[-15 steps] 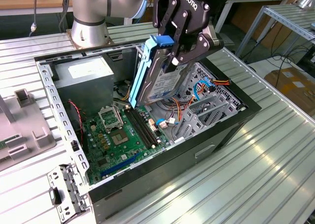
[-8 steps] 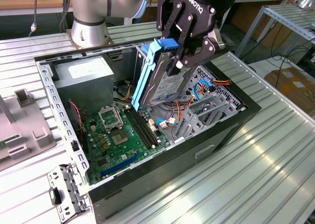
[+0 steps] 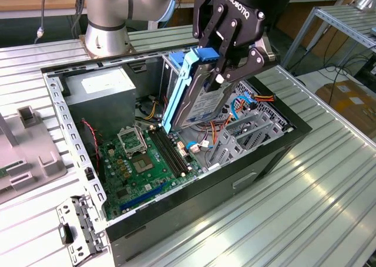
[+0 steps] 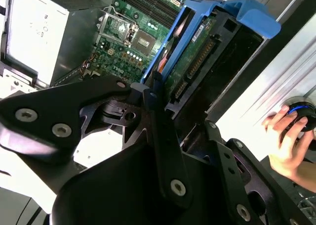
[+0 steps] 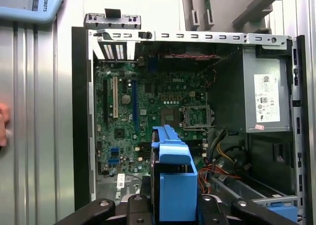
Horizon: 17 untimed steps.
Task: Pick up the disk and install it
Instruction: 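Pick up the disk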
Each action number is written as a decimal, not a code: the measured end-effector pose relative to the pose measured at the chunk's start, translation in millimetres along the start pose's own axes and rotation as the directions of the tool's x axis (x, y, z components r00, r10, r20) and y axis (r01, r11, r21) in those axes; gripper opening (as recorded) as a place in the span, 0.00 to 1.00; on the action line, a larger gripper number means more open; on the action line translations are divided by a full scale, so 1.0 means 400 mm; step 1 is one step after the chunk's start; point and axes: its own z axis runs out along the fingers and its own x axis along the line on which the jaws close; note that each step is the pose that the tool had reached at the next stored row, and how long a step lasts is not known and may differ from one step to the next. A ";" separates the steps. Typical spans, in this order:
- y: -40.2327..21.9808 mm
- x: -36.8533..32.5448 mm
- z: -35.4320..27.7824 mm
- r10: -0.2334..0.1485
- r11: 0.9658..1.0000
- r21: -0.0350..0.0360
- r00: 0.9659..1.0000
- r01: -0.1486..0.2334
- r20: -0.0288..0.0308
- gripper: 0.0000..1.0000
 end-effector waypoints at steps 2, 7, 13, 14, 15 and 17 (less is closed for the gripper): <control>-0.003 0.003 0.000 0.000 1.000 0.000 1.000 0.000 0.000 0.36; -0.012 0.010 -0.001 0.000 1.000 0.000 1.000 0.000 0.000 0.36; -0.027 0.022 -0.003 0.000 1.000 -0.001 1.000 0.000 0.000 0.36; -0.029 0.025 -0.003 0.000 1.000 -0.001 1.000 0.000 0.000 0.36; -0.030 0.027 -0.003 0.000 1.000 -0.001 1.000 0.000 0.000 0.36; -0.034 0.032 -0.004 0.000 1.000 -0.001 1.000 0.000 0.000 0.36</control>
